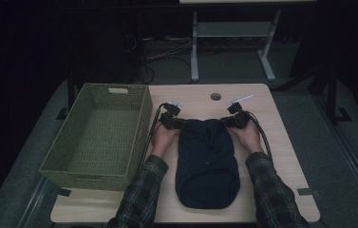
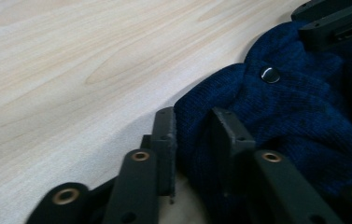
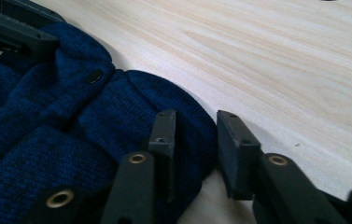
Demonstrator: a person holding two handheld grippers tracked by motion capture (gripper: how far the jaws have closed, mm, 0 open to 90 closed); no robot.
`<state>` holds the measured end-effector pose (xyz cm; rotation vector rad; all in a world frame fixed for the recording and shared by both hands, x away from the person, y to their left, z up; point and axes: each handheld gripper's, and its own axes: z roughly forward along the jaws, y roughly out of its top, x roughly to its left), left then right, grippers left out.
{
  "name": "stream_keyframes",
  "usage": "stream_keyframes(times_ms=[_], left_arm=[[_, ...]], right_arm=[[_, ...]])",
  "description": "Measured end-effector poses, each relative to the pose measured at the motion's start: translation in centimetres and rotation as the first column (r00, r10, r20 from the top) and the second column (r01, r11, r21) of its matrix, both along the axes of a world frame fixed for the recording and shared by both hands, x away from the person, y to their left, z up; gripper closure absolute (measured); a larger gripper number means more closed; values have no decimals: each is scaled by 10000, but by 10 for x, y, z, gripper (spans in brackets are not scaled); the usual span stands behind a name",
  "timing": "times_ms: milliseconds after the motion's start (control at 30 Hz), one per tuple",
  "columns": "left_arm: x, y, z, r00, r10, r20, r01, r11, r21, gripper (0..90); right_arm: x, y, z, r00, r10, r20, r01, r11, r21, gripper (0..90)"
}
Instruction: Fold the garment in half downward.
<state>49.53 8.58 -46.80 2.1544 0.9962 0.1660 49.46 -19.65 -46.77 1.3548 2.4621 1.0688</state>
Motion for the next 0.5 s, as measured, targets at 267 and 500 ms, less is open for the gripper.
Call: stream_keyframes(times_ms=[267,500], left_arm=[[-2,-3,6,9997,134,201,-140,9994,330,774],[-3,-4,17,9984,179,534,-194,9994,281,775]], right_arm=[[-2,3,5,9997,259,44,-257,9989,-400,796],[-6,2,16,9989,178,440,-157,9988,-467,797]])
